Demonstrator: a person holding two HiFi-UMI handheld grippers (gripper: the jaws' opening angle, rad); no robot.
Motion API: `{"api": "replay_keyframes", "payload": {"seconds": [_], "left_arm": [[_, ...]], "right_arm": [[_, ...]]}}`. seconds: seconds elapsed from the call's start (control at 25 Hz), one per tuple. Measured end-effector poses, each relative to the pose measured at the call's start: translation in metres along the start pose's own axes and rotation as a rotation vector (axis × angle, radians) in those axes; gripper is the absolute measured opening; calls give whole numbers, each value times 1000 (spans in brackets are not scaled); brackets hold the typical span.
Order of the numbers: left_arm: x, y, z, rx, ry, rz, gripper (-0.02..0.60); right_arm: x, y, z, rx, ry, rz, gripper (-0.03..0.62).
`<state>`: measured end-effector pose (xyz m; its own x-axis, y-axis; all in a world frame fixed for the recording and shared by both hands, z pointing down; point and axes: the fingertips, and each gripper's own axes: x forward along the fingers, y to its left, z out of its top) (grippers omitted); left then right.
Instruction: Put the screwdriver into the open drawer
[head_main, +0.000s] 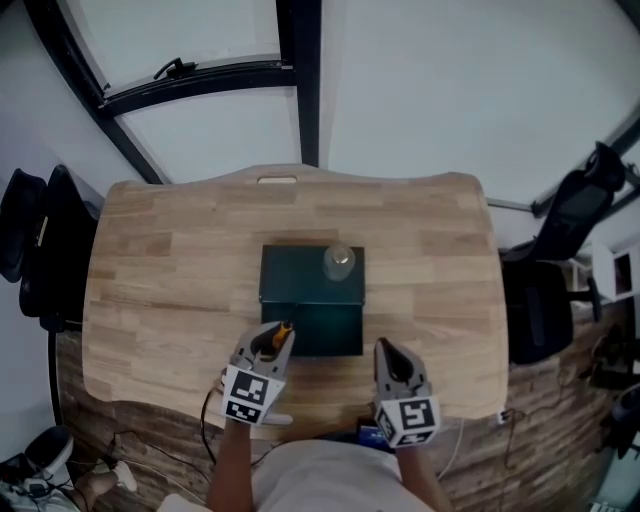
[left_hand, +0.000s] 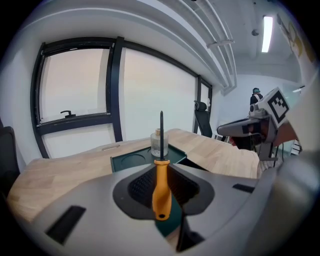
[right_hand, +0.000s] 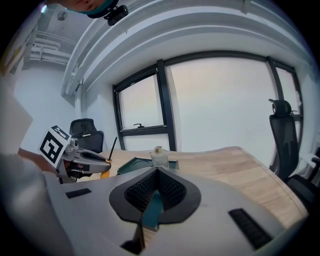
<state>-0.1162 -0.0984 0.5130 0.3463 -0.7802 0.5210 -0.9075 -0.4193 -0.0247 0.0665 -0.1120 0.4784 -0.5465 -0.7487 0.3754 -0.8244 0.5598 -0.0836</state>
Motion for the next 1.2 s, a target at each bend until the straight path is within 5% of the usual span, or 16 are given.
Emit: {"api": "replay_keyframes", "payload": {"seconds": [0.56,1.2], "left_arm": [[17,4,-29,80,113,-20,69],[37,-14,-56,170,240,-134,69]], "right_arm": [[24,-6,-28,29,85,17,-5],[37,-6,-48,41,133,13,-5]]}}
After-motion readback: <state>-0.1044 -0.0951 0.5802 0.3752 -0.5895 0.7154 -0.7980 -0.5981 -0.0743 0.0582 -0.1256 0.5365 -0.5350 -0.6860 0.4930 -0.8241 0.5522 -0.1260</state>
